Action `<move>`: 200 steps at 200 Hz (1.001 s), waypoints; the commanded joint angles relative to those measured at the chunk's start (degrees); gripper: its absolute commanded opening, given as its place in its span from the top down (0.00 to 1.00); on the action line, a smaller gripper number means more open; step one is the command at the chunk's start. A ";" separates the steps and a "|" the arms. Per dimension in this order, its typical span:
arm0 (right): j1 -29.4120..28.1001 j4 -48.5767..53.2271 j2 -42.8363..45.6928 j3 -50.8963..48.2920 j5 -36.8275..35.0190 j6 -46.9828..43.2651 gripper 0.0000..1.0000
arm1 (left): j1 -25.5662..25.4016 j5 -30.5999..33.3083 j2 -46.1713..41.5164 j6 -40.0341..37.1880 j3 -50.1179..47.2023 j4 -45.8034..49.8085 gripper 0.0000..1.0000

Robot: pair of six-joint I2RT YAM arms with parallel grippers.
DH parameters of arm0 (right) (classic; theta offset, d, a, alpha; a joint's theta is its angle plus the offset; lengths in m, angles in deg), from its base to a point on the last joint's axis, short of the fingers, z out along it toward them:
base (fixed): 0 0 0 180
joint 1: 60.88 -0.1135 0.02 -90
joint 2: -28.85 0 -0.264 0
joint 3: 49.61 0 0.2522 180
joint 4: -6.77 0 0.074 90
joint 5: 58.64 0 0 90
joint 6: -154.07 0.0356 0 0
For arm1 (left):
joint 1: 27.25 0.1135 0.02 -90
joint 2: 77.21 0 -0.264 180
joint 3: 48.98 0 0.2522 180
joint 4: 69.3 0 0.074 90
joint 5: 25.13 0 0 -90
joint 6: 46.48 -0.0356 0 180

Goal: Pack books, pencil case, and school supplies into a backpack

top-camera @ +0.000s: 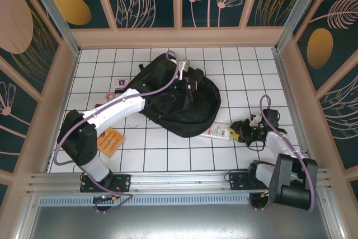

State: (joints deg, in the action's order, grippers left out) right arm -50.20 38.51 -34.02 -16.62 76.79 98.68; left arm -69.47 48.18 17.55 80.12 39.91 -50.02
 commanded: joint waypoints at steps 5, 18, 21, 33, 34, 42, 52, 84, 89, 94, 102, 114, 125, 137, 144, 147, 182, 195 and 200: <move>-0.21 1.17 2.09 1.27 -2.75 -1.01 0.85 | 0.30 -1.23 -1.04 0.67 0.70 -2.31 1.00; -0.24 2.20 2.70 1.78 -4.95 -0.69 0.94 | 0.31 -1.11 -1.13 0.63 1.04 -2.04 1.00; -0.20 2.34 2.73 1.85 -5.32 -0.61 0.96 | 0.34 -1.15 -1.19 0.58 1.14 -2.02 1.00; -0.21 3.08 3.01 2.35 -6.66 -0.29 1.00 | 0.29 -1.04 -1.41 0.41 1.63 -1.55 1.00; -0.17 3.14 3.02 2.37 -6.75 -0.27 1.00 | 0.34 -1.05 -1.41 0.41 1.70 -1.51 1.00; -0.22 3.93 3.25 2.98 -7.57 -0.18 1.00 | 0.29 -0.90 -1.59 0.19 2.06 -1.08 1.00; -0.18 5.92 3.86 4.43 -9.34 0.02 1.00 | 0.32 -0.67 -1.85 -0.17 2.74 -0.25 1.00; -0.37 15.12 8.37 13.35 -18.59 -0.81 1.00 | 0.30 0.85 -2.90 -2.32 6.30 3.57 1.00; -0.45 16.62 8.07 14.81 -20.48 -0.75 1.00 | 0.34 1.05 -3.08 -2.74 7.00 4.33 1.00; -0.46 17.92 7.98 15.96 -22.38 -0.27 1.00 | 0.32 1.49 -3.24 -3.02 7.83 5.08 1.00; -0.46 18.81 8.42 17.47 -23.31 0.48 1.00 | 0.30 2.18 -3.50 -3.73 9.24 6.37 1.00; -0.68 20.02 9.58 20.23 -23.97 2.17 1.00 | 0.31 3.24 -3.70 -4.86 11.69 8.69 1.00; -1.31 21.69 10.88 22.86 -26.58 3.93 1.00 | 0.36 4.26 -3.71 -6.12 14.22 11.01 1.00; -2.09 23.21 12.48 26.39 -30.19 5.96 1.00 | 0.38 5.16 -3.79 -7.12 16.63 13.11 1.00; -2.41 23.96 13.24 28.46 -32.21 6.94 1.00 | 0.34 5.46 -3.88 -7.54 17.80 14.18 1.00; -2.46 24.21 13.52 29.44 -32.91 7.15 1.00 | 0.34 5.58 -3.88 -7.78 18.43 14.58 1.00; -2.59 26.02 14.54 41.10 -33.30 9.07 1.00 | 0.51 6.92 -2.98 -9.82 23.47 18.69 1.00; -2.68 26.55 13.79 45.20 -31.51 8.86 1.00 | 0.47 6.76 -2.44 -10.01 24.71 19.43 1.00; -2.76 27.01 13.27 46.96 -31.07 8.72 1.00 | 0.54 6.70 -2.26 -9.97 25.03 19.51 1.00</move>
State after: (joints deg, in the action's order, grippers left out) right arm -52.43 62.84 -20.58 23.40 45.76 105.89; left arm -69.14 53.86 16.61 72.56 60.78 -30.68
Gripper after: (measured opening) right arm 0.065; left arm 0.081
